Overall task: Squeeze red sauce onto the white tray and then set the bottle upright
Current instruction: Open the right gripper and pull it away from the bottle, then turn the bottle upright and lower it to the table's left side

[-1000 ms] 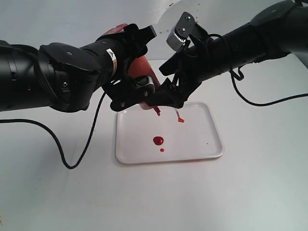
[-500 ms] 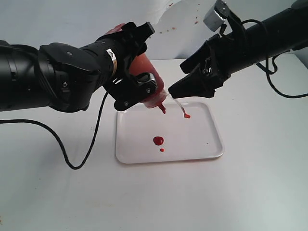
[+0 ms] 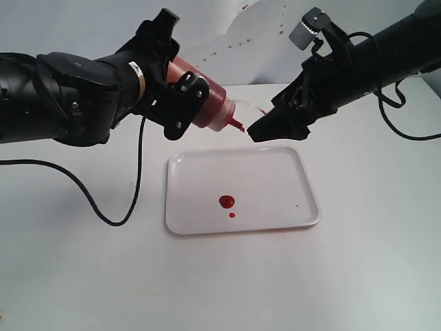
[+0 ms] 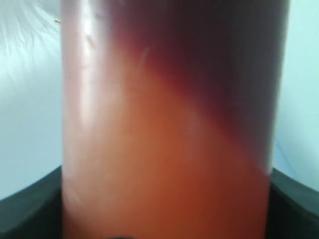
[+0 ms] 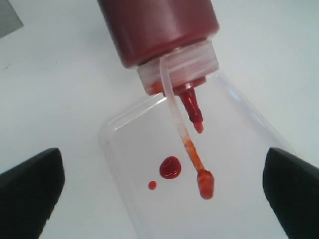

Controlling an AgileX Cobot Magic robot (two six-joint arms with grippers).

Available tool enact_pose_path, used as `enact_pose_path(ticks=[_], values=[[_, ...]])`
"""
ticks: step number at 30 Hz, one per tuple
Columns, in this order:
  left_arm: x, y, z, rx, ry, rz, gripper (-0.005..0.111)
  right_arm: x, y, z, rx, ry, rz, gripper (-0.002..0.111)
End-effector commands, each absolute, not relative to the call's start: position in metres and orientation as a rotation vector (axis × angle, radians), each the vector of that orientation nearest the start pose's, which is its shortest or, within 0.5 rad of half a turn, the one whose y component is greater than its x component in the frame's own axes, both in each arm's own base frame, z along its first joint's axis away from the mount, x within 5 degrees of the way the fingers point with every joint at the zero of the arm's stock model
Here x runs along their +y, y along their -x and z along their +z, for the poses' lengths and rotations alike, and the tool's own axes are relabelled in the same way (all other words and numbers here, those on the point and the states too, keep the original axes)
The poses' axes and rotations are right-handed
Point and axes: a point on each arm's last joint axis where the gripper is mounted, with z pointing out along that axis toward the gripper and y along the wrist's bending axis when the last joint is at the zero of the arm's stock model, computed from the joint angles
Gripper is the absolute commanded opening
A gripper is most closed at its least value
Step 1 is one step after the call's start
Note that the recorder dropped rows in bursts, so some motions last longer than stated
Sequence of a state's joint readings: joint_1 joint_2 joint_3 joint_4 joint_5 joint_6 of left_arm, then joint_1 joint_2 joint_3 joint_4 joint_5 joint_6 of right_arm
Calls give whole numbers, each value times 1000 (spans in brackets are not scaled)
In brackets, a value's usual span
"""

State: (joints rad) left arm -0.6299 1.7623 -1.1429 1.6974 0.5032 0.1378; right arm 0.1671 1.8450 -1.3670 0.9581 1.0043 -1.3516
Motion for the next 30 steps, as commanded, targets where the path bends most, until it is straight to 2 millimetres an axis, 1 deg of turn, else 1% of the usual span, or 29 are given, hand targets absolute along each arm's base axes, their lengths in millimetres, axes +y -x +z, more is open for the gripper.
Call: enact_pose_path(ticks=[1,8,11,13,19,20,21,25,26,29,30], values=[[-187,-346,254,1256,-1763,1026,0,121,-371,255,2109,1143,741,105],[-179,-353,250,1471,-1540,729,0,120,-374,255,2145,1070,726,105],[-172,-358,250,1542,-1452,635,0,117,-375,254,2194,1020,700,105],[-167,-360,249,1586,-1393,574,0,115,-377,252,2210,1022,651,105],[-153,-367,248,1654,-1296,459,0,109,-381,248,2274,961,561,105],[-151,-368,248,1664,-1278,417,0,108,-382,248,2275,943,550,105],[-149,-369,248,1674,-1253,309,0,106,-385,248,2285,897,512,105],[-140,-371,248,1704,-1184,123,0,102,-389,247,2313,824,452,105],[-135,-373,249,1716,-1141,57,0,100,-390,247,2320,794,435,105],[-131,-374,252,1697,-1105,-67,0,100,-391,248,2325,765,429,105],[-126,-374,254,1685,-1068,-143,0,100,-391,248,2332,749,435,105]])
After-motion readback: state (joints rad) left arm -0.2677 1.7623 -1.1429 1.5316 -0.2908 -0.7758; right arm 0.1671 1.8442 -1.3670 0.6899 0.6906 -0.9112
